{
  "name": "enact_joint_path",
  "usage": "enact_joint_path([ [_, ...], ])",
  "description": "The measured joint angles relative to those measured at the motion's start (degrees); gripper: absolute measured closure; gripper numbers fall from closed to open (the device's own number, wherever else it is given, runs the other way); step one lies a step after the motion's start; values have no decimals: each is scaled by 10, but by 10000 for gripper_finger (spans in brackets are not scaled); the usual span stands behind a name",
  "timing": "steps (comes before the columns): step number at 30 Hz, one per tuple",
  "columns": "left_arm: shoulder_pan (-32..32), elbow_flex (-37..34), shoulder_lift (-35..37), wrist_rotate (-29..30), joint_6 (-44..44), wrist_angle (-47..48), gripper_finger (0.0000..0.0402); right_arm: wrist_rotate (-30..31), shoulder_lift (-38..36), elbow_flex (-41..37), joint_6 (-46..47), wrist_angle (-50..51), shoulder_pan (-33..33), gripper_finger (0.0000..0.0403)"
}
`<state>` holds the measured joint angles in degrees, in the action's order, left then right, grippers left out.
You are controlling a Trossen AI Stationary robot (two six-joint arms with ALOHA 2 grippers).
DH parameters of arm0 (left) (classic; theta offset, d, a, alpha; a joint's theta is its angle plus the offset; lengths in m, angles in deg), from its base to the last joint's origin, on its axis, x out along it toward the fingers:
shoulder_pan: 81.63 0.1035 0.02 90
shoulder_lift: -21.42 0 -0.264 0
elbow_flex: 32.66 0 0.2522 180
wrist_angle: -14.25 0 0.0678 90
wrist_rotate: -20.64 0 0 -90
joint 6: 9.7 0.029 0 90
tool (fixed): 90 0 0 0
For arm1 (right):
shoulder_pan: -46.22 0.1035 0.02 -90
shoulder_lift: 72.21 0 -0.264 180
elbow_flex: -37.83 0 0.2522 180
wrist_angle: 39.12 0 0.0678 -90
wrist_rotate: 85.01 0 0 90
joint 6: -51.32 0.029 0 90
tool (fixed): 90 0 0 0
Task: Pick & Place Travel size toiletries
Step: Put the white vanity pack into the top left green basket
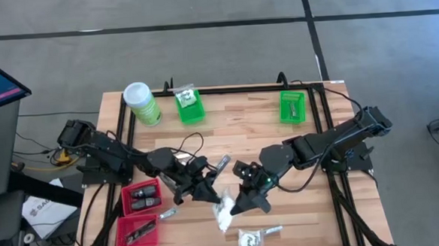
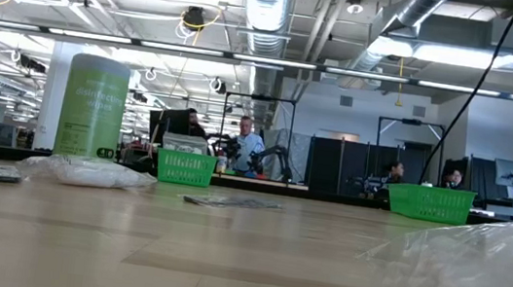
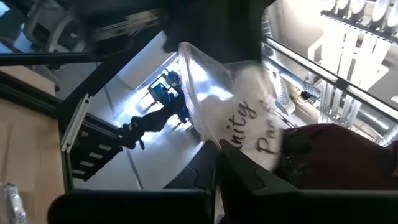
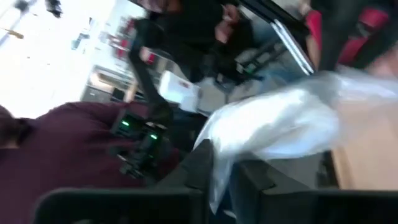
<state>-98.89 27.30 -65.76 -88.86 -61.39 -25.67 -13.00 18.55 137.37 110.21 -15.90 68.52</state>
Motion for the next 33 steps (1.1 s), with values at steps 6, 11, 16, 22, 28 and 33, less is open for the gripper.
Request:
enact_joint_path([
  [6, 20, 0, 75, 2, 28, 156, 401, 0, -9, 33, 0, -52, -4, 257],
  [11, 74, 0, 190, 41, 92, 354, 401, -1, -9, 74, -16, -32, -14, 172],
  [16, 174, 7, 277, 63, 151, 550, 401, -1, -9, 97, -30, 4, -33, 143],
  [22, 305, 71, 258, 65, 267, 780, 401, -28, -9, 106, -97, 79, -56, 144],
  [28, 400, 151, 172, 61, 402, 885, 401, -46, -14, 107, -187, 146, -86, 143],
  [33, 476, 221, 71, 71, 506, 969, 401, -46, -38, 106, -258, 202, -130, 143],
])
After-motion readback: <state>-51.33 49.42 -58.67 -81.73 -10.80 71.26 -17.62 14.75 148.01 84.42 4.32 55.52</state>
